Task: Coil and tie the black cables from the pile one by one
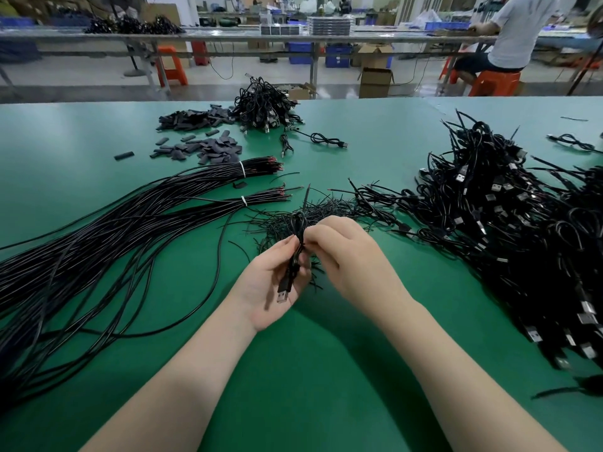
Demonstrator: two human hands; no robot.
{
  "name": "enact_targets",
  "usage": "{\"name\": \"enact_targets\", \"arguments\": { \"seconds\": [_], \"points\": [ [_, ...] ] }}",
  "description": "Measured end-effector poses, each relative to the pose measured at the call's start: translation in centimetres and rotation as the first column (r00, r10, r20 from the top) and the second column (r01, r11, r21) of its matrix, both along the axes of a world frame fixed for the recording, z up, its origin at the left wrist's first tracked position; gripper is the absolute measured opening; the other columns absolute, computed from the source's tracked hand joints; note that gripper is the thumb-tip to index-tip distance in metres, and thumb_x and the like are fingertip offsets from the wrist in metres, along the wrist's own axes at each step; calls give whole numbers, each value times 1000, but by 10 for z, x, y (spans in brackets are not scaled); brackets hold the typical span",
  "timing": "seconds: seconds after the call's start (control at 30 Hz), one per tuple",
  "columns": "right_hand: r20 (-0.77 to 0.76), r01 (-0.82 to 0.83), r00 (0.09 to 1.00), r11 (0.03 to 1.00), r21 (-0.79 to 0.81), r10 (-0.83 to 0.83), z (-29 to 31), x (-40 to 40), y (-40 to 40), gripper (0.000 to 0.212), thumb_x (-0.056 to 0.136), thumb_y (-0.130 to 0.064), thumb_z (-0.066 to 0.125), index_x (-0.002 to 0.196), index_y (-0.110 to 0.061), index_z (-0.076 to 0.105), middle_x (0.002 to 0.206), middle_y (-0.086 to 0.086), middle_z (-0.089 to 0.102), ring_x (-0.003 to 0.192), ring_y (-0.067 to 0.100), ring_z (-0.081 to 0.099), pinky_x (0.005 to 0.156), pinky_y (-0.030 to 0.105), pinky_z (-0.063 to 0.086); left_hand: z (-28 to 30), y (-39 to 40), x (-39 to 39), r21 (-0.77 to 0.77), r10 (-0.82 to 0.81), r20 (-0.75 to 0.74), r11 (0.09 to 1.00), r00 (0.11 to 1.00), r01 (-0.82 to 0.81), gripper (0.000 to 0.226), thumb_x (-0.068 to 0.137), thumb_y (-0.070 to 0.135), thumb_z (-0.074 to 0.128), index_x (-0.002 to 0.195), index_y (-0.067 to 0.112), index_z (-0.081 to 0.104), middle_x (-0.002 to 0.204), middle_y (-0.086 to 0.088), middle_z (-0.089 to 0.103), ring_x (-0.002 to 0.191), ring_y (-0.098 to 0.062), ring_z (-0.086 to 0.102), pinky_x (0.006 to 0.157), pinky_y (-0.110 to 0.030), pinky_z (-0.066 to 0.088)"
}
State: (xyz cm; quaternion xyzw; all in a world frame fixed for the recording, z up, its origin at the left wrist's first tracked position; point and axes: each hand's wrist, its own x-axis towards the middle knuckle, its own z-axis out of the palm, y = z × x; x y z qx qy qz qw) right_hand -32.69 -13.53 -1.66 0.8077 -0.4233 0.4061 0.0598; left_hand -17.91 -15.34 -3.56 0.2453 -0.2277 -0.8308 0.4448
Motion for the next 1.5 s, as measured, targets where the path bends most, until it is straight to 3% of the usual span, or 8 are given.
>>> {"name": "enact_targets", "arguments": {
  "seconds": [0.13, 0.23, 0.47, 0.73, 0.93, 1.2, 1.37, 1.5],
  "points": [
    [386, -61, 919, 936, 348, -83, 0, 0, 1, 6, 89, -11, 67, 85, -16, 68, 74, -12, 62, 70, 4, 55, 67, 18, 41, -2, -2, -2, -141, 43, 79, 990, 996, -31, 18, 78, 14, 62, 82, 20, 79, 80, 2, 68, 65, -7, 62, 63, -18, 53],
    [665, -276, 678, 731, 624, -312, 4, 4, 1, 17, 87, -33, 70, 73, -24, 68, 65, -4, 66, 56, 6, 55, 56, 21, 43, -6, -3, -4, -223, 105, 97, 972, 990, -82, 21, 79, 12, 62, 91, 23, 77, 91, 0, 71, 76, -13, 66, 79, -28, 53],
    [668, -555, 487, 391, 734, -563, 10, -4, 4, 22, 76, -36, 78, 66, -17, 72, 65, -3, 67, 52, 7, 55, 47, 17, 43, -11, -2, -7, -323, 133, 106, 942, 985, -92, 23, 75, 4, 68, 88, 20, 79, 93, -1, 74, 88, -14, 70, 80, -29, 55],
    [696, -609, 477, 369, 702, -536, 13, -12, 3, 11, 80, -20, 75, 72, -15, 75, 67, -1, 68, 54, 8, 58, 48, 18, 46, -15, -4, -8, -348, 117, 157, 936, 981, -56, 30, 60, 17, 81, 89, 19, 79, 97, -2, 74, 97, -16, 68, 88, -29, 54],
    [640, -465, 635, 446, 764, -434, 19, -11, 6, 16, 86, -20, 71, 70, -18, 74, 67, -3, 70, 56, 4, 62, 47, 14, 44, -17, -5, -7, -336, 135, 131, 938, 982, -84, 20, 71, 6, 73, 87, 17, 79, 92, -3, 75, 90, -17, 70, 83, -29, 56],
    [721, -652, 470, 350, 673, -510, 17, -12, 6, 13, 83, -12, 71, 71, -13, 76, 65, 1, 68, 53, 6, 60, 48, 16, 47, -15, -4, -7, -320, 132, 165, 945, 977, -74, 23, 70, 2, 71, 90, 13, 78, 103, -10, 72, 103, -22, 66, 93, -32, 54],
    [737, -466, 595, 610, 641, -321, 4, -5, -1, 19, 86, -7, 69, 70, -16, 70, 66, -3, 64, 60, 8, 55, 60, 21, 46, -7, -1, -7, -260, 110, 183, 964, 977, -60, 20, 76, 11, 66, 89, 18, 79, 89, -3, 73, 77, -14, 69, 70, -25, 58],
    [123, 51, 991, 996, 78, -60, -11, -3, -5, 9, 83, 2, 70, 85, -7, 71, 80, 0, 66, 76, 20, 60, 71, 30, 49, -1, -2, -1, -90, 50, 232, 996, 971, -29, 6, 69, 23, 73, 71, 20, 77, 73, 1, 59, 59, -6, 56, 52, -15, 49]
  ]
}}
